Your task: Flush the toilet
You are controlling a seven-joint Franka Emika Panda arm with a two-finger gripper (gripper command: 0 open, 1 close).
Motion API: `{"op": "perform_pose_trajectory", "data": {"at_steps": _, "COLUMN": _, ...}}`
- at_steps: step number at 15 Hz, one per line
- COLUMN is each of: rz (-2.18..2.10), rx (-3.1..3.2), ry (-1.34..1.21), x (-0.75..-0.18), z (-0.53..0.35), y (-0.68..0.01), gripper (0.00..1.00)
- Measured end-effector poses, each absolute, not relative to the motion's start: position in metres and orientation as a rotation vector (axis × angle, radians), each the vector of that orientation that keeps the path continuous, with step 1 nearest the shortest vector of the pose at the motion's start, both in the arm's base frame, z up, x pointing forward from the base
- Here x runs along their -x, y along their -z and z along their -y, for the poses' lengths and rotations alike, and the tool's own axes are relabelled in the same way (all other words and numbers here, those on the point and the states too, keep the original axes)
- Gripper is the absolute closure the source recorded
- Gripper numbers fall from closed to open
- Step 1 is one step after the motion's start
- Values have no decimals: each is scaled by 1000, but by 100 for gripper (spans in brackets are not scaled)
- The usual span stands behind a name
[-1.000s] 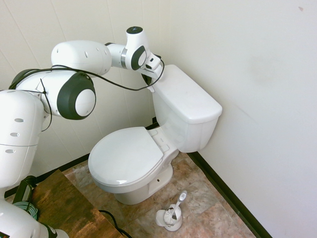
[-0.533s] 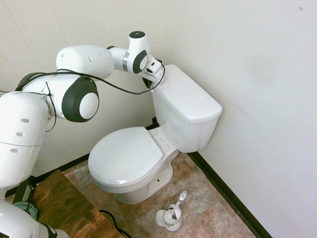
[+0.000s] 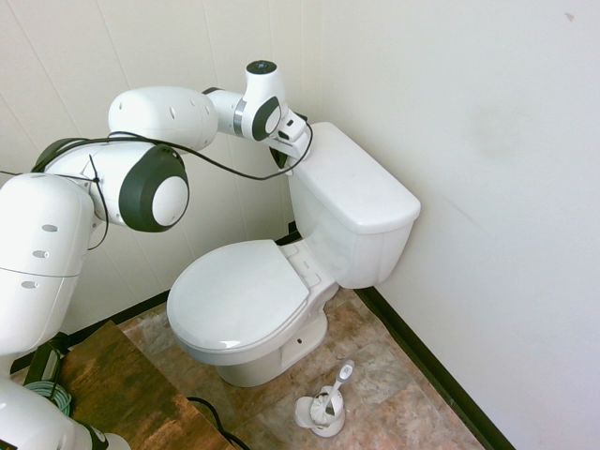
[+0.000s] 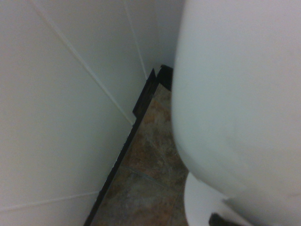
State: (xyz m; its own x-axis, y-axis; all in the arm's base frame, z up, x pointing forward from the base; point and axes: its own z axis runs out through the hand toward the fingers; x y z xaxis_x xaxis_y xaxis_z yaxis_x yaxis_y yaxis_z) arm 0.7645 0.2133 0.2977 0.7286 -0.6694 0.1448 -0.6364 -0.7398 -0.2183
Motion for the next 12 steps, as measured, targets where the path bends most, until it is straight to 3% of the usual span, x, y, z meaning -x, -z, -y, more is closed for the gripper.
{"op": "perform_pose_trajectory", "data": {"at_steps": 12, "rz": -1087, "rx": 2772, "ry": 289, "x": -692, "z": -146, "y": -391, "gripper": 100}}
